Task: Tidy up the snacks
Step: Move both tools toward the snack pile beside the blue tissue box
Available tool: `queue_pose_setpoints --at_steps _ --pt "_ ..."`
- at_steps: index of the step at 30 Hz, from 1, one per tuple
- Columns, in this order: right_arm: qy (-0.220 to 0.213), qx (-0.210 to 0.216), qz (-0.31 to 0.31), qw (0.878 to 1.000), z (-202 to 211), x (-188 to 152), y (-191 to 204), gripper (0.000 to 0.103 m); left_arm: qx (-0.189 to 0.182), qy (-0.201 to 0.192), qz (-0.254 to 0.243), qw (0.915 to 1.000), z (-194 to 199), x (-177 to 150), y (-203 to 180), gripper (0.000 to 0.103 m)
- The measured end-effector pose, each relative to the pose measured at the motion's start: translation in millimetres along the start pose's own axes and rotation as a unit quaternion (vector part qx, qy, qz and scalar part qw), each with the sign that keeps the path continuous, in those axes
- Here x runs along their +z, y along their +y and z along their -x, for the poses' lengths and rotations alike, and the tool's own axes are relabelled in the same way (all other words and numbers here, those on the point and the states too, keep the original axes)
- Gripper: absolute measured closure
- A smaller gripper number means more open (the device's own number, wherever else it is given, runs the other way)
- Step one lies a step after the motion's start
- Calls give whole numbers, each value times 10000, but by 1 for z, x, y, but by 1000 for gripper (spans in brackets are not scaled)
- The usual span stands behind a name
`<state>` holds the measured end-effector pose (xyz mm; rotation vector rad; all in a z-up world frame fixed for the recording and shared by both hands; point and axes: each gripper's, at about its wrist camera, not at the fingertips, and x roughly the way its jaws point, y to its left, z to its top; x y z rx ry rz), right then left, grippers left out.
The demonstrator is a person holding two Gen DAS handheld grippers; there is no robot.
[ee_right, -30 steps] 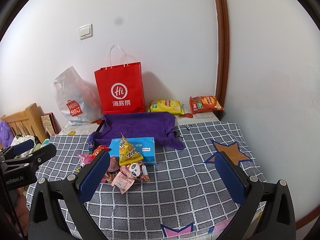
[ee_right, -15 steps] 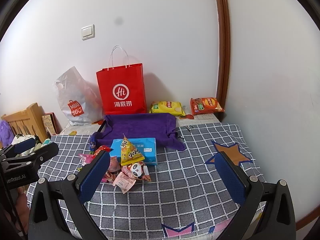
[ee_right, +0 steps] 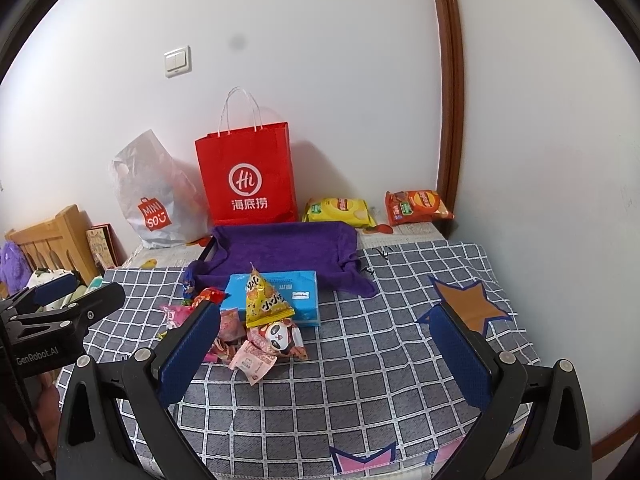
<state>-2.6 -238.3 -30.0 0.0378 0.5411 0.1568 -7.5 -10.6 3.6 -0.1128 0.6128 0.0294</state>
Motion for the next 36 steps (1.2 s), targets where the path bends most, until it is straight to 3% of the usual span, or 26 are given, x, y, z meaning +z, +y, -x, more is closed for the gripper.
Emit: queue_pose_setpoints --at_steps 10,19,24,36 --pt "96 -22 66 9999 -25 -8 8 0 -47 110 29 9999 -23 1 10 1" --pt "435 7 188 9989 -65 -22 16 0 31 311 -43 9995 -57 -2 19 1" --pt "778 319 -82 9964 -91 -32 8 0 41 541 157 9984 -80 -6 36 2" --pt "1046 603 -130 9926 -153 -42 12 8 122 923 290 9952 -128 -14 64 3"
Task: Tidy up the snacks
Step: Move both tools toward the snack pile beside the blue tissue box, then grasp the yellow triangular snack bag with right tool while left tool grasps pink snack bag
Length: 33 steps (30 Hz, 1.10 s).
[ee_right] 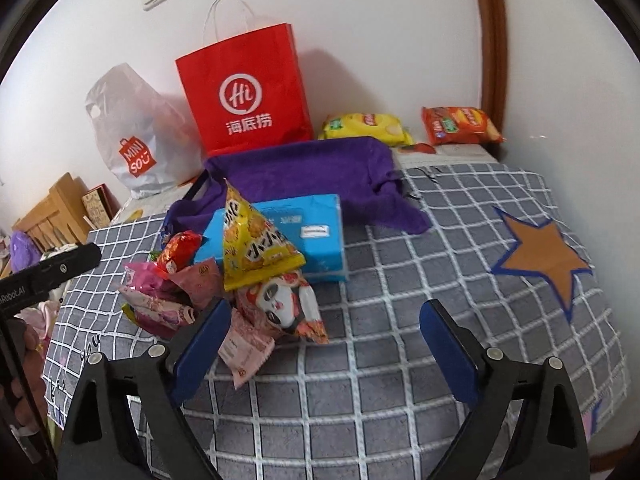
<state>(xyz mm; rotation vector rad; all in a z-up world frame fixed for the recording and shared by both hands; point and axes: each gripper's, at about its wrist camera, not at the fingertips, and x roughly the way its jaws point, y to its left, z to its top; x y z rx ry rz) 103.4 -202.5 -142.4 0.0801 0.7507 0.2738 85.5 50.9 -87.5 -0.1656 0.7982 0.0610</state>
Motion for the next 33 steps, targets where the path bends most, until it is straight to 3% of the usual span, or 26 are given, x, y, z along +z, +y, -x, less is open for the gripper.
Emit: queue_pose_setpoints --at_steps 10,16,19,24,33 --pt "-40 350 304 9989 -50 25 27 8 280 354 108 9989 -31 -1 28 3" --pt "18 517 459 9976 -79 33 42 8 141 438 276 9986 -39 -3 45 3" --pt "41 433 606 9972 -89 36 47 16 39 450 328 9984 -41 -3 47 3" --pt "299 496 894 9943 -102 32 48 46 -105 471 364 9982 -46 -3 48 3" --pt "66 300 757 9967 -67 16 20 49 -653 509 276 9962 -47 -8 31 3"
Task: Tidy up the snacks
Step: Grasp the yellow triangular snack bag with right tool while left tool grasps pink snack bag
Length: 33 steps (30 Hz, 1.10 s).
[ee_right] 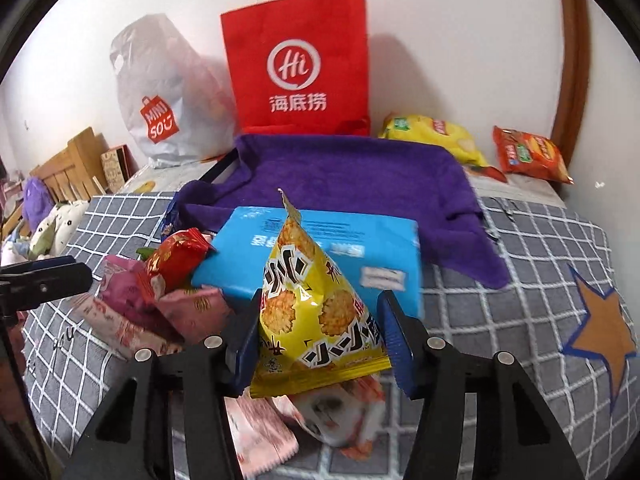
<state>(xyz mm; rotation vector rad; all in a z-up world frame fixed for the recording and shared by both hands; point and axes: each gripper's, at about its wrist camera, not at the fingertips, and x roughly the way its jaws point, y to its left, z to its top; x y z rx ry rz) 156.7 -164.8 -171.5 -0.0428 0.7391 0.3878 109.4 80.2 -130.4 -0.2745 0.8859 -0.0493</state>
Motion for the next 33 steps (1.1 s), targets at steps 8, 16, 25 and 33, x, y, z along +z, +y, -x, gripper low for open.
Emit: queue_pose_setpoints --at_steps 8,16,25,33 --pt "93 -399 -348 9986 19 -24 -37 49 -132 265 -63 9995 -21 -6 -10 3" --pt "404 -498 -563 9964 11 -48 -54 49 -317 -37 445 9985 -9 9 14 3" --pt "567 -592 -506 9953 8 -60 -53 49 -97 537 154 9984 -41 -8 8 29" --pt "710 -640 -557 9939 1 -72 -55 49 -32 618 -4 9981 -49 -21 0 38"
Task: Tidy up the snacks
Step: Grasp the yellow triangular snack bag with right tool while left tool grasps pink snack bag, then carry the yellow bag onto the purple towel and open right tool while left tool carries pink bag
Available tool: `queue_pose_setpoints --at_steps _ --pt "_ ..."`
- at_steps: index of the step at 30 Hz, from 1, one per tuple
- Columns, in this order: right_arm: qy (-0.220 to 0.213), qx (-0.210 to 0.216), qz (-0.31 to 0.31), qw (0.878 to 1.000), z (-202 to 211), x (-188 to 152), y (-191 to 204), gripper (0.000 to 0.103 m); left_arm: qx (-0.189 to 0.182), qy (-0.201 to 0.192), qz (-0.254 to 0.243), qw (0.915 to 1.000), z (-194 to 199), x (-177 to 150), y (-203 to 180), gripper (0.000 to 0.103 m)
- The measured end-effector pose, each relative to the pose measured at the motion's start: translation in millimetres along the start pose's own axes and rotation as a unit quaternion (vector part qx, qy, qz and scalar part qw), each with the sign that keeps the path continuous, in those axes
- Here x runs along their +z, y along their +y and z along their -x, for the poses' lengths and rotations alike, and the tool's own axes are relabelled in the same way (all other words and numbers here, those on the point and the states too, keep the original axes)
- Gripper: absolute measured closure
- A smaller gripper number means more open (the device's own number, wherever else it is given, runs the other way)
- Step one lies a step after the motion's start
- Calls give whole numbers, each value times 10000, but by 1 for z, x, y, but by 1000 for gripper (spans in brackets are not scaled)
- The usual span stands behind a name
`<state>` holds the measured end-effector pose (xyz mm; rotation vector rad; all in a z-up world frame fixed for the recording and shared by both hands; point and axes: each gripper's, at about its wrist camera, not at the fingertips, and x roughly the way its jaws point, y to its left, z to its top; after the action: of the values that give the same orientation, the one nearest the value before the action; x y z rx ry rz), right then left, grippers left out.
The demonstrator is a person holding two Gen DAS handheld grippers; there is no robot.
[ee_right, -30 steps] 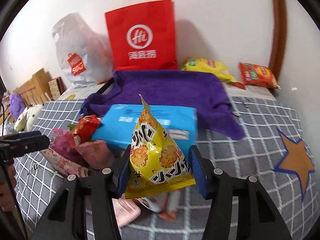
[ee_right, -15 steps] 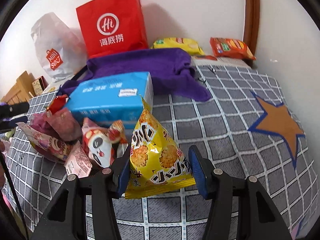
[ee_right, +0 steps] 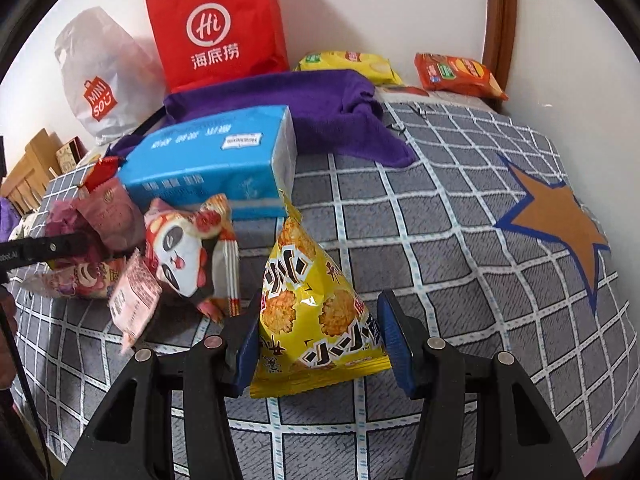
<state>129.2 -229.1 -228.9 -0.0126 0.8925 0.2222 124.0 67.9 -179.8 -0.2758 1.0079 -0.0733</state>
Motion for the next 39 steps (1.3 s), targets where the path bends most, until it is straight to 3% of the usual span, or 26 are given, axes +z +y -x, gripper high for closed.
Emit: queue_pose_setpoints --at_steps 11,21,35,39 --pt "5 4 -172 9999 1 1 -1 49 -76 -270 20 9996 28 -2 11 40" --pt "-281 -42 -302 9991 35 16 1 49 43 -658 29 9978 64 5 24 40" --pt "-568 -160 -302 9978 68 46 9 49 -218 -838 -236 9960 84 17 1 40" --pt "-408 -250 -157 9987 69 51 12 49 -316 -869 -242 9954 87 22 -7 40"
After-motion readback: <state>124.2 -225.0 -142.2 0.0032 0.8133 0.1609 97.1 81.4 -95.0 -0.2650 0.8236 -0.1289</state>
